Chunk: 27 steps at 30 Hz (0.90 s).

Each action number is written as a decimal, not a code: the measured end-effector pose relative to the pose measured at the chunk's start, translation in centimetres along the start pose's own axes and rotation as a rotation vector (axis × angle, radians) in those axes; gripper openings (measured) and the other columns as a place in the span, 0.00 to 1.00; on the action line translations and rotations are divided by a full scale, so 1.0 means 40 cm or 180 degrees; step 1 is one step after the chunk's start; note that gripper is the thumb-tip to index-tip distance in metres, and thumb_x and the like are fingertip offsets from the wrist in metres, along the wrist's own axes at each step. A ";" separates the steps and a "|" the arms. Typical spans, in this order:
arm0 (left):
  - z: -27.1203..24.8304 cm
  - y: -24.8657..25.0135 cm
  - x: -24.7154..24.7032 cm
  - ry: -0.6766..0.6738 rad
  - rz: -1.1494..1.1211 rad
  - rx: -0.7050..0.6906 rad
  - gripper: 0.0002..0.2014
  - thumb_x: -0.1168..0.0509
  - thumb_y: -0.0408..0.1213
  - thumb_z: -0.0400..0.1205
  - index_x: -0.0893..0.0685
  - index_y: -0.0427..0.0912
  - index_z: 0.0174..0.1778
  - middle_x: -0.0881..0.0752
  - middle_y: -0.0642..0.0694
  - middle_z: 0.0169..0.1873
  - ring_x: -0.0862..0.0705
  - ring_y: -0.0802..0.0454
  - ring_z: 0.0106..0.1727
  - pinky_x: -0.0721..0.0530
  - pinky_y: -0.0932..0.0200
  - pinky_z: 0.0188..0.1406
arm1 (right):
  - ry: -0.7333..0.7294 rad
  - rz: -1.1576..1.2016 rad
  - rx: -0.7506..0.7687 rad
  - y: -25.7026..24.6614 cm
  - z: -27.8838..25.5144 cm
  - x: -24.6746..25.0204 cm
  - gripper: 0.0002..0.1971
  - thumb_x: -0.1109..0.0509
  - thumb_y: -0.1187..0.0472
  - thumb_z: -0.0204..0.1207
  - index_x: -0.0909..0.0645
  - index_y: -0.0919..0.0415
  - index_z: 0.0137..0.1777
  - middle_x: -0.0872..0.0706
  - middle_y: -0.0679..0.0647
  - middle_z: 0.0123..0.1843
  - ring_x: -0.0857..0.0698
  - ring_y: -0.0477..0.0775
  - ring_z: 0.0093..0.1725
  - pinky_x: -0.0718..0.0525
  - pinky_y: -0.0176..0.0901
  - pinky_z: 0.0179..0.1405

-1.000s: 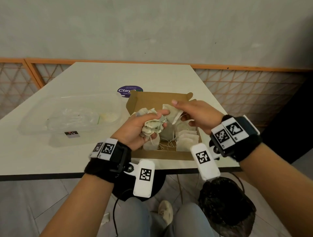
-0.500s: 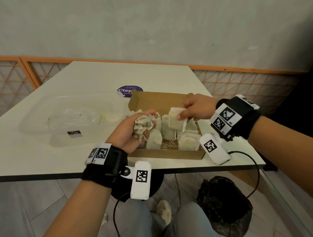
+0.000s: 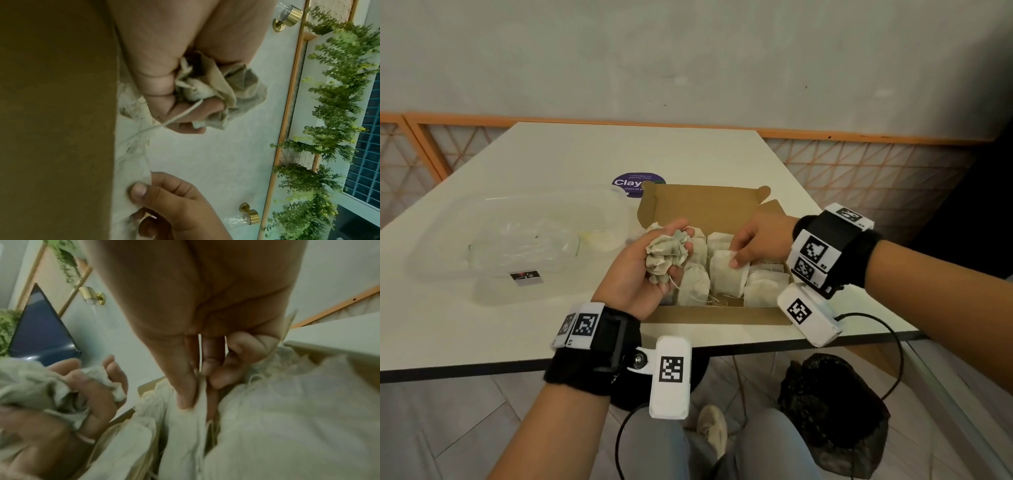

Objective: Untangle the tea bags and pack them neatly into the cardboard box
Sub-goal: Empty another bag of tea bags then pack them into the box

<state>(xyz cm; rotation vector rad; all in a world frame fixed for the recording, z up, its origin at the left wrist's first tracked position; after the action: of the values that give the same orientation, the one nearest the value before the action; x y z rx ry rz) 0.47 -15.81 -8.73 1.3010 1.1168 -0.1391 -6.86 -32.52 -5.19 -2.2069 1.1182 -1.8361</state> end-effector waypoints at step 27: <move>0.023 -0.008 0.010 0.0130 -0.0039 -0.0035 0.11 0.34 0.41 0.74 0.16 0.38 0.47 0.15 0.43 0.38 0.17 0.55 0.34 0.20 0.70 0.20 | 0.0368 0.0386 0.0674 -0.062 -0.063 -0.027 0.11 0.32 0.65 0.76 0.19 0.57 0.58 0.15 0.52 0.49 0.18 0.48 0.46 0.19 0.40 0.52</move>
<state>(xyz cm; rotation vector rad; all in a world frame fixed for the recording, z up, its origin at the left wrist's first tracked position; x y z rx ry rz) 0.98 -16.46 -9.38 1.2923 1.1590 -0.1156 -7.92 -29.13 -4.18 -1.8987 0.9978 -1.9512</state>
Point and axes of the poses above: each hand's wrist, its own z-axis towards the middle knuckle, its own x-axis out of the back of the hand, y = z × x, the point moved 3 cm from there along z, towards the middle knuckle
